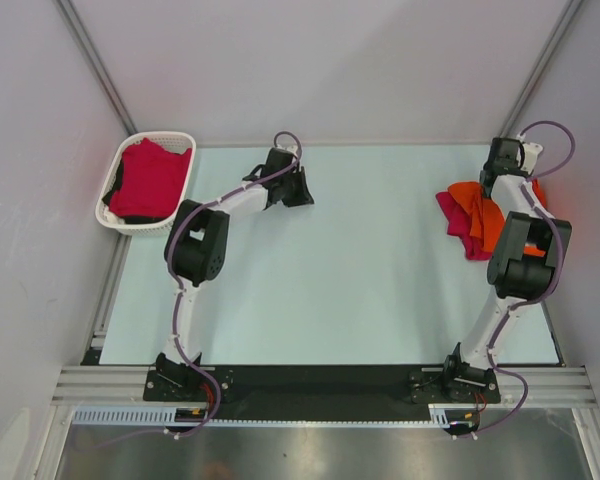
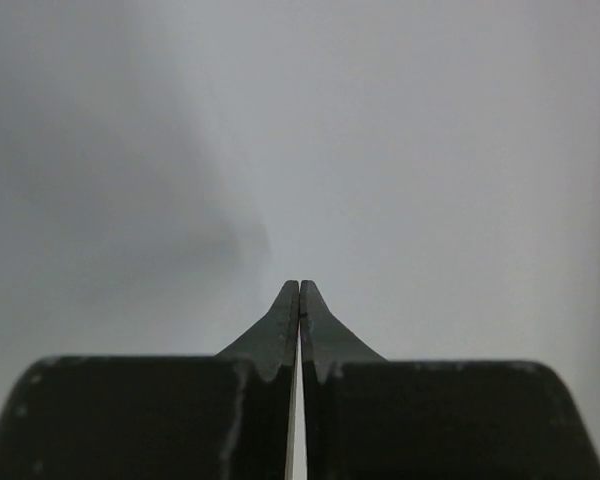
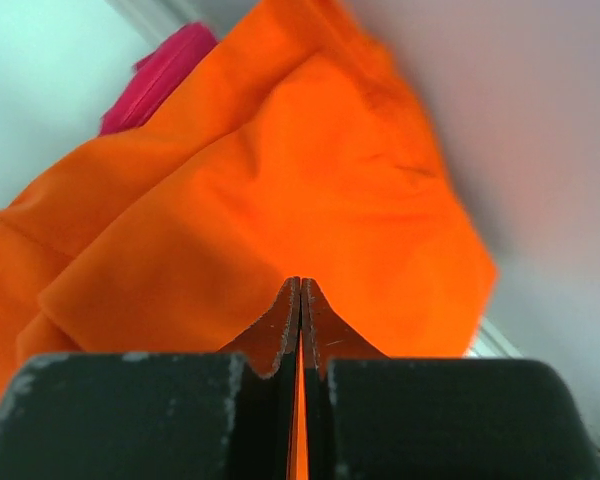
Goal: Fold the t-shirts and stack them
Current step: Put the neatly folded tshirt into the corner of the board with the right arm
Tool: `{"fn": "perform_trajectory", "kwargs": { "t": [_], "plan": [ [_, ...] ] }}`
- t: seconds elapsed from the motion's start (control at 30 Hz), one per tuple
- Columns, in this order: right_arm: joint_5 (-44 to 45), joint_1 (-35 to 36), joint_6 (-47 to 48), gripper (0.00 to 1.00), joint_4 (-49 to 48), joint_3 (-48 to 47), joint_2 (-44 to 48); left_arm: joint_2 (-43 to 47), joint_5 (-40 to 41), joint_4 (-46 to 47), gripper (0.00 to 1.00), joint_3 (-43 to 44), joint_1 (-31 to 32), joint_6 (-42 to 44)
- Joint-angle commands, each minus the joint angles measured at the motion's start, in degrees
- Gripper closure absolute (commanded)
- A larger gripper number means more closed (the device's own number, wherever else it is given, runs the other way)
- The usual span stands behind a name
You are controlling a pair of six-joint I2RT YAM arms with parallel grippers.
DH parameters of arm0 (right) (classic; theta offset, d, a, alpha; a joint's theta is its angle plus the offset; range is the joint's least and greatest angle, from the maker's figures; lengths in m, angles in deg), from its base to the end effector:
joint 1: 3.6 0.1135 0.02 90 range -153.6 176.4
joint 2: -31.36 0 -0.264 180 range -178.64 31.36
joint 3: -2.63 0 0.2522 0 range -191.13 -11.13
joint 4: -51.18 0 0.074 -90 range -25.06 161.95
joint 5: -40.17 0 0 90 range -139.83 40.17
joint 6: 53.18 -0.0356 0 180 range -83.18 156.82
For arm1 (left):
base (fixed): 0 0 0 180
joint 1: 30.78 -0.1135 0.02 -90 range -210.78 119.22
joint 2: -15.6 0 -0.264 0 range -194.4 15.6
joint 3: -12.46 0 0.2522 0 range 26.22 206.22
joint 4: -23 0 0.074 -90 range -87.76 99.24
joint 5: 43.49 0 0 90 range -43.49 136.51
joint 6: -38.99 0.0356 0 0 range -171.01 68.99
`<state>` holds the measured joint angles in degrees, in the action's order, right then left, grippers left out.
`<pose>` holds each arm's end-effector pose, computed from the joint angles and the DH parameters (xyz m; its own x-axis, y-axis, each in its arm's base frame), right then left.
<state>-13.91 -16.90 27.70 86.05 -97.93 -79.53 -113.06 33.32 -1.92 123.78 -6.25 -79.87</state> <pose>0.4182 -0.1203 0.2420 -0.5885 0.2710 -0.7617 0.6906 0.6584 -0.2993 0.4570 -0.2175 0.1714 -0.8051 -0.1492 -0.5741 0.1933 0.8491 -0.4916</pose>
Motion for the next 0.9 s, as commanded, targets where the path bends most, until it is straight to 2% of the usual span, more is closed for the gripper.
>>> {"fn": "perform_trajectory", "kwargs": {
  "t": [0.0, 0.07, 0.1, 0.23, 0.3, 0.4, 0.53, 0.67, 0.77, 0.87],
  "plan": [
    [-4.98, 2.13, -1.34, 1.0, -0.54, -2.67, -4.67, 5.52, -0.79, 1.67, 0.96, -0.88, 0.16, 1.17],
    [-5.68, 3.88, -1.07, 1.0, 0.87, -3.98, -6.96, 6.49, -0.09, 1.32, 0.84, -0.88, 0.16, 1.35],
    [-6.21, 4.68, -0.64, 1.0, 0.87, -4.07, -8.19, 6.93, 0.09, 1.14, 0.72, -0.88, 0.08, 1.35],
    [-7.97, 8.37, -0.1, 1.0, 2.96, -5.74, -15.29, 9.82, 1.76, 0.79, 0.35, -0.79, -0.1, 1.79],
    [-9.63, 10.04, 1.2, 1.0, 5.86, -8.02, -17.68, 10.79, 2.64, 0.61, 0.23, -0.88, -0.28, 2.05],
    [-9.55, 12.24, 1.56, 1.0, 11.05, -12.42, -21.64, 12.29, 3.43, 0.26, 0.19, -0.88, -0.54, 2.58],
    [-9.21, 12.6, -1.5, 1.0, 12.3, -11.29, -19.11, 13.61, 3.78, -0.27, 0.16, -1.05, -0.8, 2.85],
    [-5.52, 12.95, -1.86, 1.0, 8.52, -6.89, -7.1, 14.58, 3.96, -0.35, 0.11, -1.67, -0.8, 2.76],
    [-5.42, 12.51, -1.42, 1.0, 4.39, -3.82, 2.13, 14.75, 4.14, -0.27, 0.03, -2.11, -0.8, 2.5],
    [-14.09, 9.36, -3.17, 0.99, -0.61, -0.04, 8.74, 14.84, 4.31, -0.27, 0.0, -2.63, -0.8, 2.41]
  ]
}}
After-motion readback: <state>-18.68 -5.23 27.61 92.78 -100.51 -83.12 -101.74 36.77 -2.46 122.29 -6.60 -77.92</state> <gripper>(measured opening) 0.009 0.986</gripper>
